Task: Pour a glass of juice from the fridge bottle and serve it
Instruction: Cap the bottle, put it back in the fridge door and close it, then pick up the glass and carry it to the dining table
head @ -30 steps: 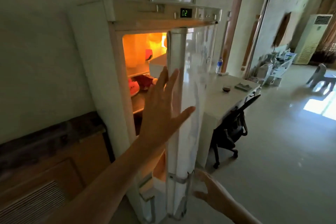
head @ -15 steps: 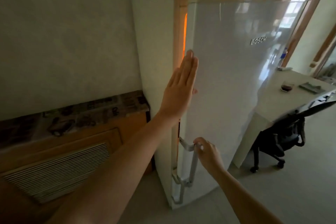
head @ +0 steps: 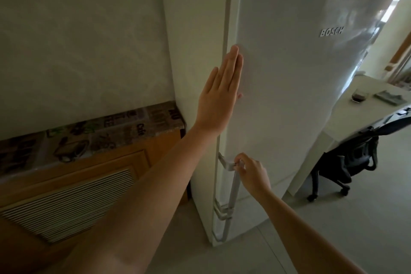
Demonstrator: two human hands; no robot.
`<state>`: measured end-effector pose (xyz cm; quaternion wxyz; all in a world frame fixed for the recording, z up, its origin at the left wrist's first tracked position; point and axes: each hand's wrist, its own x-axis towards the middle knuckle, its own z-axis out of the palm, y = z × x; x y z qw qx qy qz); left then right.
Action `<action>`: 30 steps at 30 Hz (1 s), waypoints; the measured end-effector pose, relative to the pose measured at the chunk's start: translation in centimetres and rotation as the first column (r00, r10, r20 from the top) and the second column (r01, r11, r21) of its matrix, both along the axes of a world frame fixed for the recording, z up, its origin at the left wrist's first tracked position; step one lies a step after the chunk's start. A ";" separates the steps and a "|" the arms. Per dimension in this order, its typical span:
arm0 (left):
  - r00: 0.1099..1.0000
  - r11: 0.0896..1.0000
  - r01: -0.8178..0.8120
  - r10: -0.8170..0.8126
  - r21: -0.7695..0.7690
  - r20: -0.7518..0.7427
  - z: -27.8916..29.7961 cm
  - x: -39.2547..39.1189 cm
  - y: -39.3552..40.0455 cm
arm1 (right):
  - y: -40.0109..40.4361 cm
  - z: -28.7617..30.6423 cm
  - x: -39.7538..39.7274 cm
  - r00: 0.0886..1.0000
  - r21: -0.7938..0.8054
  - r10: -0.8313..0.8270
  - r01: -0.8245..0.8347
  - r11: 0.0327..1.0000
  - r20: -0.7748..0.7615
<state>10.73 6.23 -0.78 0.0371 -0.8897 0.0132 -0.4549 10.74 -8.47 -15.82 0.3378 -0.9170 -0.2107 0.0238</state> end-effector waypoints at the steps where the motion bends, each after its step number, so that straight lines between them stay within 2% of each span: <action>1: 1.000 1.000 0.000 0.000 -0.004 -0.002 0.0 0.0 0.0 | -0.1 0.1 0.0 1.000 -0.002 0.003 -0.003 1.000 -0.010; 5: 1.000 1.000 0.005 -0.006 -0.009 -0.012 0.1 -0.1 0.0 | -0.2 0.3 0.3 1.000 -0.011 0.013 -0.014 1.000 -0.022; 11: 0.999 0.994 0.044 -0.046 -0.097 -0.015 0.6 -1.2 -1.0 | -0.4 0.9 0.4 0.999 -0.052 -0.003 0.001 0.999 -0.054; 14: 0.990 0.966 0.137 -0.143 -0.219 -0.010 0.8 -2.1 -2.6 | -1.7 2.4 0.2 0.997 -0.047 0.030 -0.034 0.998 -0.069; 18: 0.969 0.906 0.207 -0.243 -0.370 -0.054 0.4 -3.3 -5.4 | -5.1 5.3 -0.5 0.997 -0.094 0.081 -0.081 0.992 -0.003; 22: 0.924 0.845 0.257 -0.358 -0.470 -0.138 0.2 -3.3 -10.6 | -12.6 9.0 -2.5 0.994 -0.098 0.058 -0.049 0.994 0.092; 26: 0.870 0.806 0.269 -0.439 -0.528 -0.226 -0.2 -2.8 -17.0 | -23.1 11.8 -4.7 0.991 -0.098 -0.060 0.071 0.993 0.117; 30: 0.827 0.771 0.326 -0.513 -0.548 -0.229 -0.3 -1.8 -21.6 | -32.1 12.8 -6.2 0.970 -0.025 -0.193 0.199 0.980 0.147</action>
